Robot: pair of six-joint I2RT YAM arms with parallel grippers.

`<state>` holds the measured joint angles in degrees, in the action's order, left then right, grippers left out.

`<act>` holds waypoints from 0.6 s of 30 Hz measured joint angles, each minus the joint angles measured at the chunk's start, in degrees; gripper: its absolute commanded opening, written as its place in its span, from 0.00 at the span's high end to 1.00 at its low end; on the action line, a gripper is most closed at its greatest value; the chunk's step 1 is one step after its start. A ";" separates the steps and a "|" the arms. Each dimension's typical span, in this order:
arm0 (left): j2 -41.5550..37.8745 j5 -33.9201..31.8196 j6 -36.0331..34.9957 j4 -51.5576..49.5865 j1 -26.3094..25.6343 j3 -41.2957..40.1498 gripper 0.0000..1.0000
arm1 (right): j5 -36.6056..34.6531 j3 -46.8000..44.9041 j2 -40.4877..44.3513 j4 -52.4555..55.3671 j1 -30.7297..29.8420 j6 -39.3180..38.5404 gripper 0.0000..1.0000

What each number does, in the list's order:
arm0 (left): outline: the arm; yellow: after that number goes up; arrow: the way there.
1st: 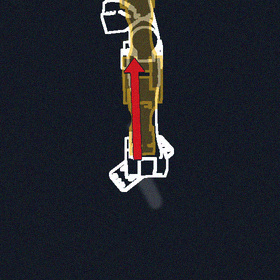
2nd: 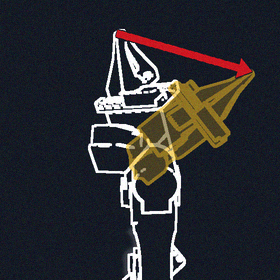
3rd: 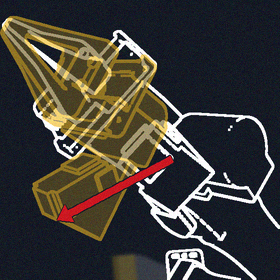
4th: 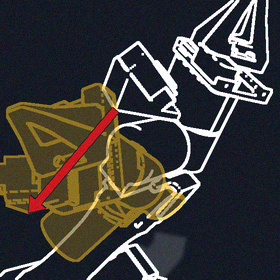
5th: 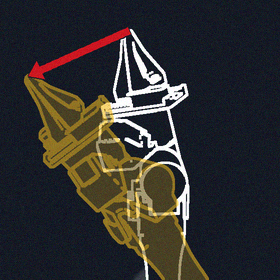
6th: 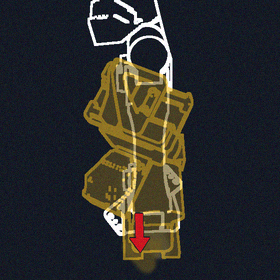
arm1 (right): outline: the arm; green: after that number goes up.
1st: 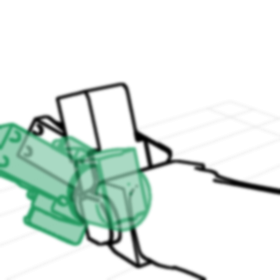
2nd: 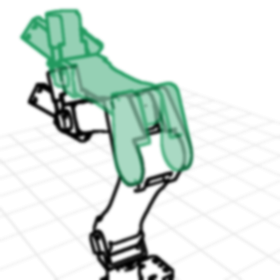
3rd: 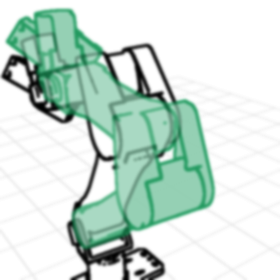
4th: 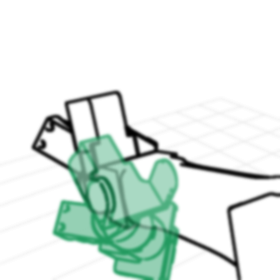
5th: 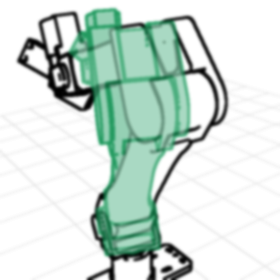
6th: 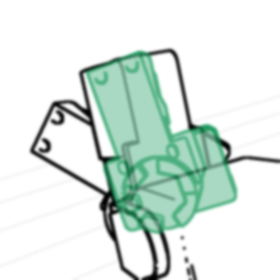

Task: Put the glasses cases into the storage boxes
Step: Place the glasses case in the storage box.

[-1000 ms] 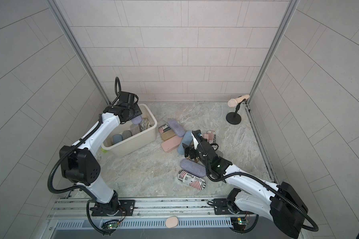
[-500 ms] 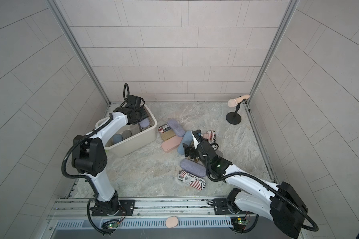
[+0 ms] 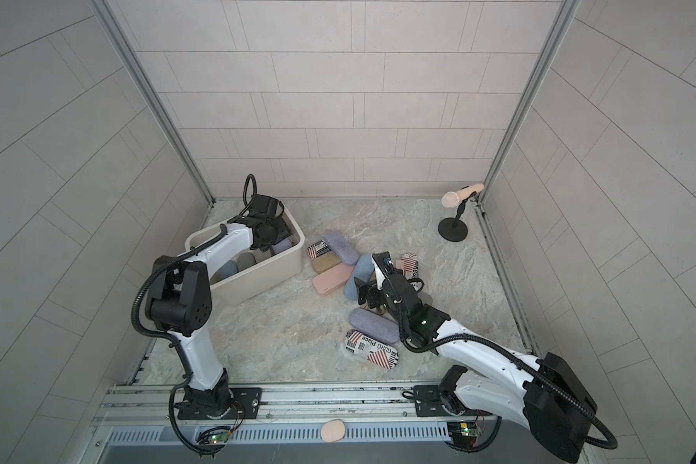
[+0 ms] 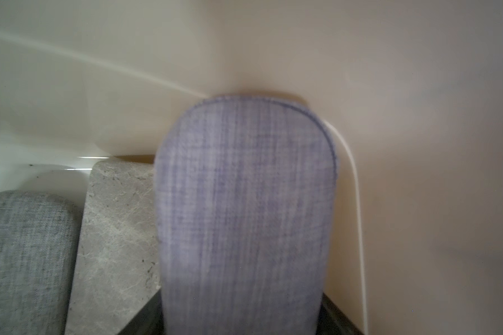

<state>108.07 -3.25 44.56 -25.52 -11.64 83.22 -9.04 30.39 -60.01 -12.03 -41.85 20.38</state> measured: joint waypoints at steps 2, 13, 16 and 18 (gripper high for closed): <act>0.00 0.13 -0.74 -0.04 0.07 0.15 0.20 | -0.11 0.00 0.00 0.28 0.00 0.02 0.04; -0.94 2.01 -3.45 -1.57 0.39 3.78 0.09 | -0.24 0.00 0.00 0.26 0.00 0.02 0.04; -2.75 2.16 -4.13 -1.79 0.44 3.82 0.09 | -0.24 0.00 0.13 0.28 0.00 0.04 0.04; -4.07 2.01 -4.46 -1.79 0.44 3.82 0.11 | -0.22 0.00 0.44 0.26 0.00 0.07 0.04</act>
<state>104.01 -1.23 40.10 -27.31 -11.20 87.05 -9.26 30.39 -59.57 -11.77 -41.85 20.45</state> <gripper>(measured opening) 0.910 0.960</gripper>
